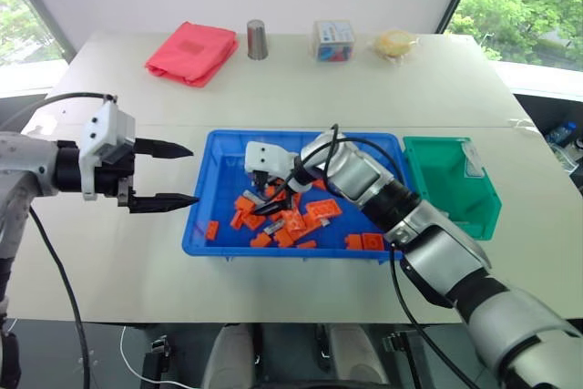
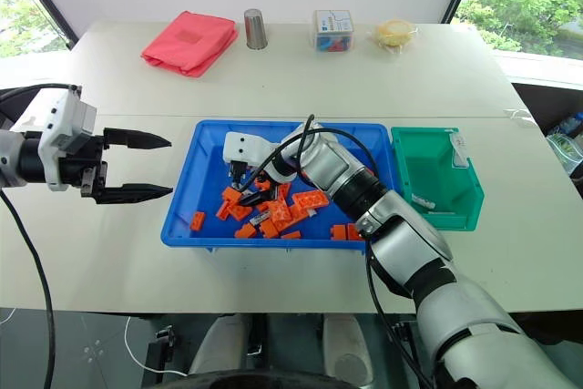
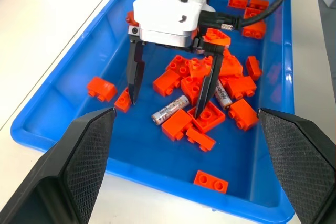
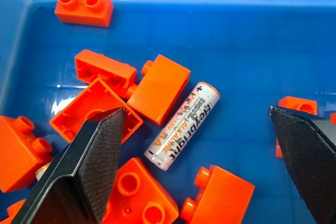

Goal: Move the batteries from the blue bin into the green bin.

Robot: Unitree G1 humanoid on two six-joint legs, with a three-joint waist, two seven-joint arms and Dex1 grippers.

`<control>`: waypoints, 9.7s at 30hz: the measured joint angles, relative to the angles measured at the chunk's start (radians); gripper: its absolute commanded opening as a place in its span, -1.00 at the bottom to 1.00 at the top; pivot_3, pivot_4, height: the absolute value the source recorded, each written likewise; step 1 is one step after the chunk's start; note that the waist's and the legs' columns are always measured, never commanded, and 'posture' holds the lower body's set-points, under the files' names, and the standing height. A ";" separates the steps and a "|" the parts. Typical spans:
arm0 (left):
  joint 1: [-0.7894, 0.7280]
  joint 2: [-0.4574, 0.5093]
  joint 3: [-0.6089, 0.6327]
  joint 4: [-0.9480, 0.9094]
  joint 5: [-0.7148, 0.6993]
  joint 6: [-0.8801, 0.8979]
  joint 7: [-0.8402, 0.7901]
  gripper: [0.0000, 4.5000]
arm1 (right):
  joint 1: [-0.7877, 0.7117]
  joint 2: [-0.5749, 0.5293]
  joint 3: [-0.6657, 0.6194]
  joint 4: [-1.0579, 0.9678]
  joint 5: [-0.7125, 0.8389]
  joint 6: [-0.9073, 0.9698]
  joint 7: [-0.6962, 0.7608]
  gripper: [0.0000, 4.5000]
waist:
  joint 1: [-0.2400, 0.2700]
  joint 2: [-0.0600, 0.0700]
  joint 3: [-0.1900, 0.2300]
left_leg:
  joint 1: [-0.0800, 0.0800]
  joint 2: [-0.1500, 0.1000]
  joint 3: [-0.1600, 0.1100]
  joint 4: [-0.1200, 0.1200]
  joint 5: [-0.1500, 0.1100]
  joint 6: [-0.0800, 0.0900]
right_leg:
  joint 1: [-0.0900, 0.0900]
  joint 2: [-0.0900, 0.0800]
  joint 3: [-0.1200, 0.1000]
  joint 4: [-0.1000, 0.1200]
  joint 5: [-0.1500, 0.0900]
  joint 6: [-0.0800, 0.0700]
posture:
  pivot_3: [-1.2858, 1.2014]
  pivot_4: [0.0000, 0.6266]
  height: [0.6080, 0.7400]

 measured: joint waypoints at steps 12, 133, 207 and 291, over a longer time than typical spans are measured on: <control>0.005 -0.003 0.000 0.004 0.002 -0.010 0.012 1.00 | -0.025 0.007 -0.113 -0.083 0.073 0.186 0.074 0.98 | 0.000 0.000 0.000 | 0.000 0.000 0.000 0.000 0.000 0.000 | 0.000 0.000 0.000 0.000 0.000 0.000 | 0.03 -0.52 0.93; -0.262 -0.227 -0.193 0.166 0.073 -0.065 -0.045 1.00 | 0.631 -0.815 -0.884 -0.811 0.359 0.560 -0.179 0.58 | 0.000 -0.002 0.000 | 0.002 0.000 -0.003 -0.001 0.000 0.000 | 0.002 0.001 0.002 -0.003 -0.002 -0.002 | 0.03 -0.52 0.93; -0.184 -0.218 -0.178 0.119 0.052 -0.075 -0.049 1.00 | 0.326 -0.687 -0.663 -0.676 0.270 0.613 -0.050 -0.98 | 0.026 -0.003 -0.001 | -0.001 -0.002 -0.001 0.000 0.000 0.001 | 0.002 -0.002 -0.001 -0.004 -0.002 -0.003 | 0.03 -0.52 0.93; -0.201 -0.232 -0.176 0.110 0.065 -0.088 -0.004 1.00 | 0.502 -0.389 -0.433 -0.761 0.552 0.742 -0.481 0.53 | 0.004 -0.003 -0.001 | 0.001 -0.001 -0.004 0.000 0.000 0.001 | 0.003 0.000 0.001 -0.003 0.000 0.000 | 0.03 -0.52 0.93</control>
